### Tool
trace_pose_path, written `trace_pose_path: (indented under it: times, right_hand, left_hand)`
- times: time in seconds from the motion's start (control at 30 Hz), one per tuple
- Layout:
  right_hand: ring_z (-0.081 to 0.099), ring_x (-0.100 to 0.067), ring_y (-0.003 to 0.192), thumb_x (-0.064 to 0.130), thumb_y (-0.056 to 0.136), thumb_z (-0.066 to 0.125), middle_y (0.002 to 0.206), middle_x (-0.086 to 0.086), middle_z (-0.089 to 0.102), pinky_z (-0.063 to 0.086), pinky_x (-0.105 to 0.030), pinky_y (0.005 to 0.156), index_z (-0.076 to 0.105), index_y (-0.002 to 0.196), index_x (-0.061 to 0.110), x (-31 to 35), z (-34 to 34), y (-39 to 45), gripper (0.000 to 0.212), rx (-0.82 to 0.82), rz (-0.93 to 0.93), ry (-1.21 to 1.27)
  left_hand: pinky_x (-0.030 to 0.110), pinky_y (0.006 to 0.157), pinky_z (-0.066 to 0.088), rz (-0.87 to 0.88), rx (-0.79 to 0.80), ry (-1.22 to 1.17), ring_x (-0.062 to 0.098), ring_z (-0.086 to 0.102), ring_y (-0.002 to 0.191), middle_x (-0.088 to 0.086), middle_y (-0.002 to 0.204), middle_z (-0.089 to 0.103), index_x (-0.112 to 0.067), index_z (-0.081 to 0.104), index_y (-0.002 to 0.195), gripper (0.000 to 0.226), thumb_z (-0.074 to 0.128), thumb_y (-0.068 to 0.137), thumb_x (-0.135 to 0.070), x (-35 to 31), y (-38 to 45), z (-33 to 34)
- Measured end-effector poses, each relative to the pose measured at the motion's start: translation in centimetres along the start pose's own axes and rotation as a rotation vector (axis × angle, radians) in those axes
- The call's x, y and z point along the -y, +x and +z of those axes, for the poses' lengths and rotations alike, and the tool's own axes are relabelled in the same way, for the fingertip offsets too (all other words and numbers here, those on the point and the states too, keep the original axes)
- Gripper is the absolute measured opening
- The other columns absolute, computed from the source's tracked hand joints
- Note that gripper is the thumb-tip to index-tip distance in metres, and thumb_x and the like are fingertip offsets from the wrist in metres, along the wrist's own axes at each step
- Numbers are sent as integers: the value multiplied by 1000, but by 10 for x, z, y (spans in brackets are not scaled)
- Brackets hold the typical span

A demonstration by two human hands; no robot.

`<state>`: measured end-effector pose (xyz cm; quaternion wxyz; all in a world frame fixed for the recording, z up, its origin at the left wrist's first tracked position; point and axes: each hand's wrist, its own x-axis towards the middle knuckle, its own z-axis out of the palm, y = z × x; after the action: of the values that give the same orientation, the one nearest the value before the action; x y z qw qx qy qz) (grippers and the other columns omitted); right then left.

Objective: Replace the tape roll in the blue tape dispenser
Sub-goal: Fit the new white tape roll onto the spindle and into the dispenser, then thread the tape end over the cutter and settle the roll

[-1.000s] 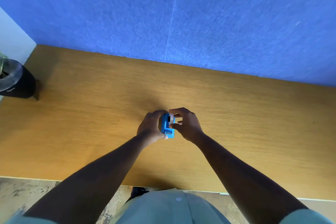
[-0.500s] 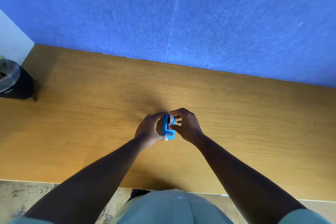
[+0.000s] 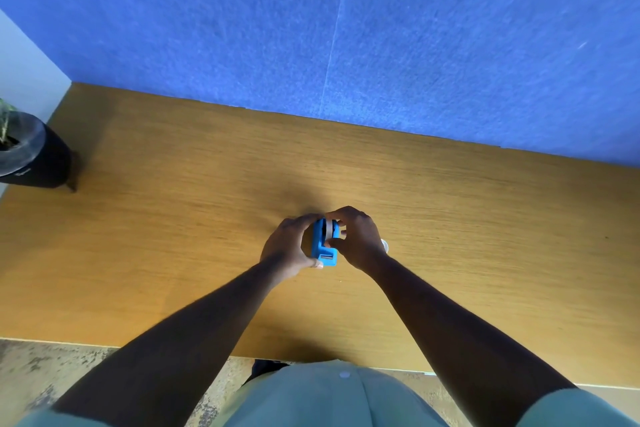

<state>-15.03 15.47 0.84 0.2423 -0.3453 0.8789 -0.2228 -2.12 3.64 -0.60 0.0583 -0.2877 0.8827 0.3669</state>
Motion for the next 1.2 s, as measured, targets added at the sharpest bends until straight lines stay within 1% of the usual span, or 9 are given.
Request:
trace_pose_path:
  times: [0.2,0.4,0.5,0.57,0.7,0.87,0.97,1.07,1.2]
  right_hand:
    - [65,-17,113,16,78,91,127,5,70,58,-30,91,68,131,23,0,3,-3,58,-23,15,-18]
    - [64,-14,122,21,77,93,148,5,57,64,-36,88,48,152,28,-5,0,-15,88,0,87,141]
    - [67,-13,116,38,79,90,139,5,57,59,-26,78,47,152,22,-10,3,-28,86,-60,211,240]
    - [70,-13,111,43,79,89,134,3,60,60,-28,81,53,146,19,-14,7,-36,80,-49,256,287]
    - [70,-11,112,29,84,85,126,5,72,59,-32,94,65,134,18,-14,20,-46,55,-5,226,345]
    - [60,-5,112,17,90,79,129,4,71,49,-24,100,66,138,17,-10,16,-46,50,26,226,373]
    - [65,-10,112,11,91,75,133,2,70,53,-24,92,66,139,19,-14,11,-43,50,59,225,342]
    - [67,-13,98,7,91,70,132,-1,71,54,-23,77,68,138,22,-20,4,-38,50,49,208,257]
    - [66,-20,117,4,93,66,136,-2,70,54,-29,95,70,136,20,-29,-5,-32,47,88,148,138]
  left_hand:
    - [34,105,51,1,-3,7,17,52,134,-9,147,56,-38,41,148,106,99,59,-39,2,1,1]
    - [34,106,49,1,18,28,17,50,136,-8,149,54,-35,39,151,107,98,62,-39,2,3,1]
    - [34,106,48,-4,10,23,17,48,138,-8,150,53,-34,39,152,110,98,60,-40,2,2,1]
    - [33,105,49,2,-12,6,16,48,137,-10,149,53,-33,42,150,110,99,56,-41,1,1,2]
    - [32,94,52,-25,-92,-38,15,51,129,-7,139,53,-25,50,139,99,97,54,-42,-5,-4,8]
    - [40,80,57,-130,-191,-69,21,51,119,1,127,48,-13,49,122,90,98,51,-40,-12,-15,24]
    - [39,83,56,-157,-230,-126,23,49,118,3,125,47,-11,47,117,87,98,55,-42,-14,-21,34]
    - [37,90,54,-155,-214,-181,24,51,116,6,126,46,-9,46,119,87,99,58,-41,-17,-27,42]
    - [31,87,53,-158,-209,-226,23,57,106,7,122,47,-6,50,120,80,96,65,-42,-21,-36,49]
